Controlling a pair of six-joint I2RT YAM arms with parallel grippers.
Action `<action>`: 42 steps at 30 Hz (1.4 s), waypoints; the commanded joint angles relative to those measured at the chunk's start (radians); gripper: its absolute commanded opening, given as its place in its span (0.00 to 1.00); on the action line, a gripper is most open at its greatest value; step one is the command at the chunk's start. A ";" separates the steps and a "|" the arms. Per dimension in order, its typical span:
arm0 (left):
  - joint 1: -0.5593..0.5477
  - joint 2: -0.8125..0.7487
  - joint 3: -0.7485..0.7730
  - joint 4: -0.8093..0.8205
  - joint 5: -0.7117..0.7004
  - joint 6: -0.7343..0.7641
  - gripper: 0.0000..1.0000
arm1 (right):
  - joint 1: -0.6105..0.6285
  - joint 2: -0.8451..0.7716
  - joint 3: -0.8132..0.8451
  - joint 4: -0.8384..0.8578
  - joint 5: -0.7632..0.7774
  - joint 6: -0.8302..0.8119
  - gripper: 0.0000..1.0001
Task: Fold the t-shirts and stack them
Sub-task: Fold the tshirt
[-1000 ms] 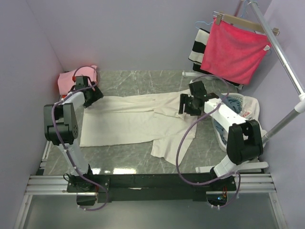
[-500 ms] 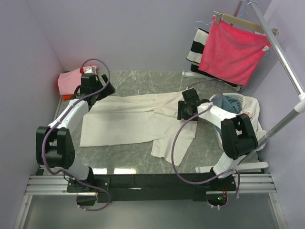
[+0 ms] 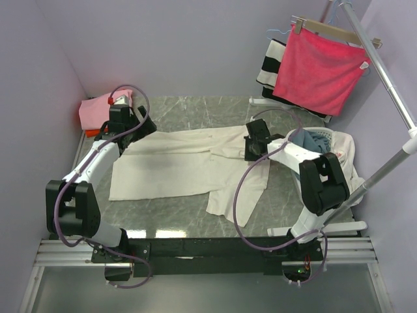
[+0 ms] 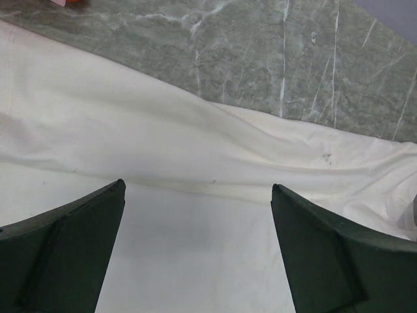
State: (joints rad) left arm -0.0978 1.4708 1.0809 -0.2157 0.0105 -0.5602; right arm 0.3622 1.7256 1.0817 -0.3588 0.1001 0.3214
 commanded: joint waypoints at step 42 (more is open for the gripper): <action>-0.002 0.100 0.056 -0.025 0.095 0.040 0.99 | -0.236 -0.133 0.051 0.178 -0.942 0.321 0.00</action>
State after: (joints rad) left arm -0.0978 1.5700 1.0958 -0.2546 0.0895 -0.5350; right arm 0.1200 1.7187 1.1831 -0.2207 -0.7761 0.6247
